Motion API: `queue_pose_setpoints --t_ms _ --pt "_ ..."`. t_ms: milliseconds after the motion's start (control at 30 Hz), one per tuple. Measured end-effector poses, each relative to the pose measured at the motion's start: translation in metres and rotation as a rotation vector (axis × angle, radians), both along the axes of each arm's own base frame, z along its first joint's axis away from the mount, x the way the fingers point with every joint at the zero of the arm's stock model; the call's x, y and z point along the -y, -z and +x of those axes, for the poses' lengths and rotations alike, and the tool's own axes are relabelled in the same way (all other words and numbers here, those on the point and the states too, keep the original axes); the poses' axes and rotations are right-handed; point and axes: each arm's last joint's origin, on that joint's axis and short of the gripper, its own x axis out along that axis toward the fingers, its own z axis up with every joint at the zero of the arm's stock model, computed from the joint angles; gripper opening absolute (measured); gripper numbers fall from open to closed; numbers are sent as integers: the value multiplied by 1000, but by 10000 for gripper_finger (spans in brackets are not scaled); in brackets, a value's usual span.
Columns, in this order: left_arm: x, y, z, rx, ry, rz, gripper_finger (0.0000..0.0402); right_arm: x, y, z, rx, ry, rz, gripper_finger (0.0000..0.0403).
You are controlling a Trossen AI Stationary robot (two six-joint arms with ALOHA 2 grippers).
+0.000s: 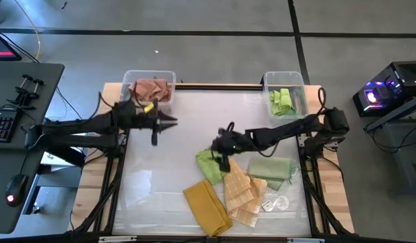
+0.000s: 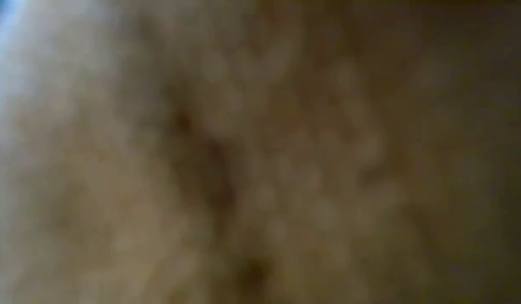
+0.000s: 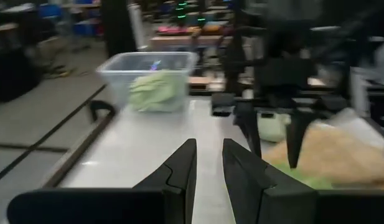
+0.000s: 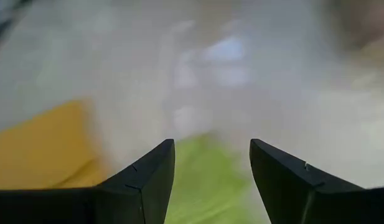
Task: Sort towels by color in basket
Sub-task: Put the green microfiber cloth into the right transparent bin
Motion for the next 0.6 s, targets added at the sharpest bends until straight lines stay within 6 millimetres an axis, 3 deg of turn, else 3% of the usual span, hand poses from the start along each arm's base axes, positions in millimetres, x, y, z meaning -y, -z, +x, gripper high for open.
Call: queue_pose_setpoints --t_ms 133,267,400,600 --pt "17 16 6 35 76 12 64 -25 16 -4 -112 -98 134 204" --pt "28 32 11 61 50 31 64 -44 48 0 -197 -39 143 204" --pt "35 43 16 47 31 53 64 -42 62 5 -209 72 185 204" --pt "40 53 24 -5 53 34 64 -29 82 0 -316 292 92 203"
